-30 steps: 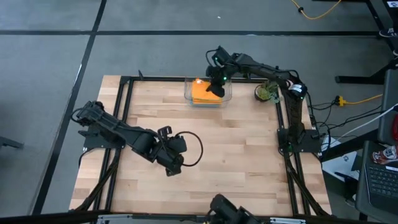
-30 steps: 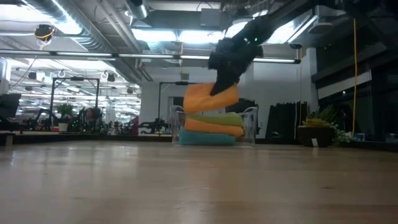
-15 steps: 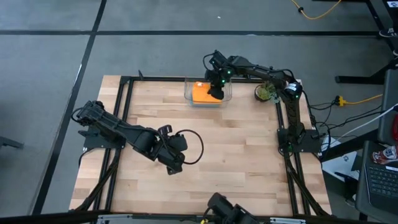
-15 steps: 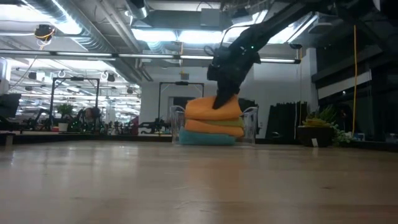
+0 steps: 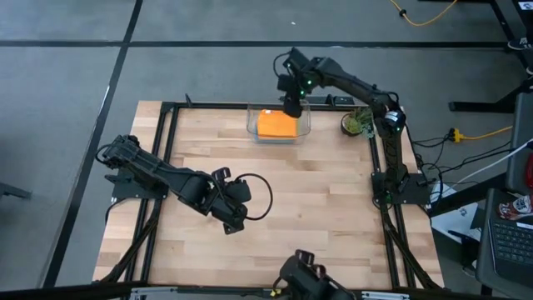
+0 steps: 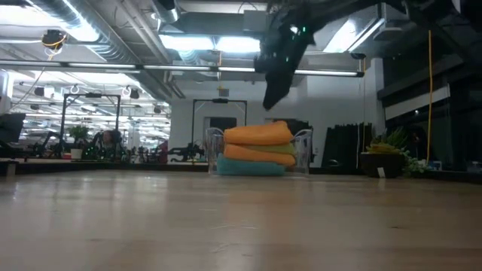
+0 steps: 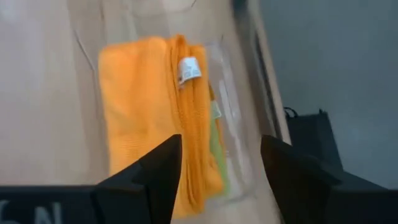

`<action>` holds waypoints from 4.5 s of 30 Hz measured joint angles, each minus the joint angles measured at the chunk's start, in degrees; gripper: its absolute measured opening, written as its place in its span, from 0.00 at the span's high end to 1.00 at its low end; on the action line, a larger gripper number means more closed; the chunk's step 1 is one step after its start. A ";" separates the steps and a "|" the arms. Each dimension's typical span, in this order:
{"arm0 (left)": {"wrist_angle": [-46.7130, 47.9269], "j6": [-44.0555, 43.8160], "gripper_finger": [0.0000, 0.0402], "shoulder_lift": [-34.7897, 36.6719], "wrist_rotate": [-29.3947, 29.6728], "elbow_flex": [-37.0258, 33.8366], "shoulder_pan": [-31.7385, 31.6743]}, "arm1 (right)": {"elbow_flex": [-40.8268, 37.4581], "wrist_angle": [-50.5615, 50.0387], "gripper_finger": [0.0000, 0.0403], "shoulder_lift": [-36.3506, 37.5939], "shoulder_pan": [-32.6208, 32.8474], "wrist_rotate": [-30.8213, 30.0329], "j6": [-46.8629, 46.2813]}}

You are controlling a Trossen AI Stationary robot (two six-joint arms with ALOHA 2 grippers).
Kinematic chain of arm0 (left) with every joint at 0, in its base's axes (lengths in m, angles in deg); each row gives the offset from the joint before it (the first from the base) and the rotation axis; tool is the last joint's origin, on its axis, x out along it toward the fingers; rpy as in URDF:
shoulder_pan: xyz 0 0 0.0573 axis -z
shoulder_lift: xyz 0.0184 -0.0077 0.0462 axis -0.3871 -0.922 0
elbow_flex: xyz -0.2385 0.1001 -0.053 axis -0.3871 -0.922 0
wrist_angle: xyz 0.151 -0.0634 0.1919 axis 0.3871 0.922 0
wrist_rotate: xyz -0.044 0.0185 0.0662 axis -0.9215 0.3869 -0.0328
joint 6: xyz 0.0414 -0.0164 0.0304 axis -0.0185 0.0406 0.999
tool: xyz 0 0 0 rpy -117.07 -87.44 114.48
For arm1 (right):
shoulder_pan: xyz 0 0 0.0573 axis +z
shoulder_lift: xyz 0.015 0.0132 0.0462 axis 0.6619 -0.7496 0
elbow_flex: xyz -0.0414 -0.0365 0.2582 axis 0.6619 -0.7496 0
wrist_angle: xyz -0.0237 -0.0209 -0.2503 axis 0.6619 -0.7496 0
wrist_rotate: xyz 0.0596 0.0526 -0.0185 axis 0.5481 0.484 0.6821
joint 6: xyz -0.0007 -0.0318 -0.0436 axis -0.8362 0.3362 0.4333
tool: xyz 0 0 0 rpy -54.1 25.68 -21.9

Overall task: Fold microfiber towels
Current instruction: Put the orange microfiber cloth into the transparent bin, then return to Home Position

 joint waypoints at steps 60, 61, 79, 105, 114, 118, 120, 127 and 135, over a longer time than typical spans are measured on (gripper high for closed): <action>0.33 8.98 0.62 15.65 7.56 0.02 -1.77 | -20.56 25.85 0.46 2.80 12.63 -13.49 -32.58; 0.33 8.97 0.62 15.65 7.56 0.02 -1.77 | -21.57 27.80 0.46 2.80 12.93 -13.55 -32.58; -0.31 8.96 0.62 15.65 7.50 0.02 -1.77 | -26.52 33.39 0.46 2.71 13.89 -6.53 -35.20; -0.31 10.87 0.62 15.65 7.54 0.02 -1.76 | -22.91 28.40 0.46 2.82 15.22 -23.73 -60.58; -0.31 13.13 0.62 15.65 7.55 0.02 -1.77 | -28.13 30.31 0.46 2.75 16.22 -17.37 -54.32; -0.33 13.92 0.62 15.65 7.90 0.02 -1.75 | -28.32 31.26 0.46 2.75 16.58 -16.48 -53.04; -0.33 13.90 0.62 15.65 7.93 0.02 -1.77 | -28.32 31.30 0.46 2.75 16.60 -16.82 -53.52; -0.34 12.84 0.62 15.74 7.86 0.02 -1.76 | -22.80 29.35 0.46 4.04 17.47 -15.05 -54.01; -1.30 14.87 0.62 24.03 11.82 -1.96 -1.75 | -16.43 26.98 0.46 12.41 24.61 -14.51 -40.79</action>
